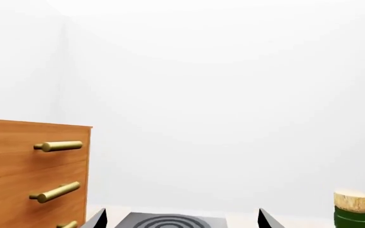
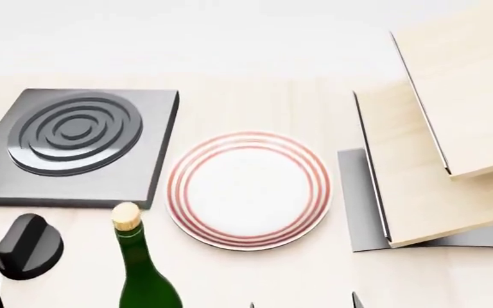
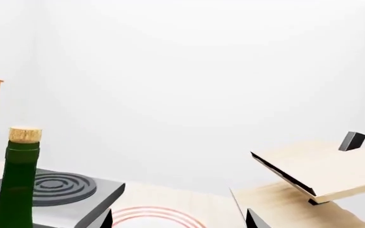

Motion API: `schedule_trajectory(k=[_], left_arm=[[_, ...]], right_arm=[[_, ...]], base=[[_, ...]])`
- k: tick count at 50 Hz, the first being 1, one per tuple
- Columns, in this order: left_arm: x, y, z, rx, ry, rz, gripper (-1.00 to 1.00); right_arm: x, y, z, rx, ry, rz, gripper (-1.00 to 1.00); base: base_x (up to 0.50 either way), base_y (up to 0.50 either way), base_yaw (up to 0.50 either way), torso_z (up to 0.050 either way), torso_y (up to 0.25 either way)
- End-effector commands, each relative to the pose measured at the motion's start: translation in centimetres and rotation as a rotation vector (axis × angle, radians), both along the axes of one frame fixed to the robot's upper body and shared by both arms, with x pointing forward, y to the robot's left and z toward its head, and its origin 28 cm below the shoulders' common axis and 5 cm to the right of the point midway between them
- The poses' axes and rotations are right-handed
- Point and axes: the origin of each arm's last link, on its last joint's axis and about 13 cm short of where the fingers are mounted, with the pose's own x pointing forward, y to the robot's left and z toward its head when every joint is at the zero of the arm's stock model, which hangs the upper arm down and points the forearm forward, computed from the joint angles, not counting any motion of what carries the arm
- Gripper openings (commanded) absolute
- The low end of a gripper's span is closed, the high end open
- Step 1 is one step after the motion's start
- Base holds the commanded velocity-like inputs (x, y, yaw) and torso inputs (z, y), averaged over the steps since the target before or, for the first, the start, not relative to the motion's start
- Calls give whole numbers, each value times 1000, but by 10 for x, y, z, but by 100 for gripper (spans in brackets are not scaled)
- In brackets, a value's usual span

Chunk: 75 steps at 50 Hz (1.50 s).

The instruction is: Pick up the akita bowl and put it on the plate.

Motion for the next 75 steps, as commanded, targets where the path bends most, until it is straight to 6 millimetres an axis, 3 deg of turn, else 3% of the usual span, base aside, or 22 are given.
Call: schedule_trajectory(k=[1,75], left_arm=[[0,0,0,0,-1,3,100],[1,0,-2,4,8,2,100]], right_arm=[[0,0,0,-1,-1,1,100],[1,1,0,-4,0,-13,100]], base=[[148,0,0,0,0],[120,23,0,0,0]])
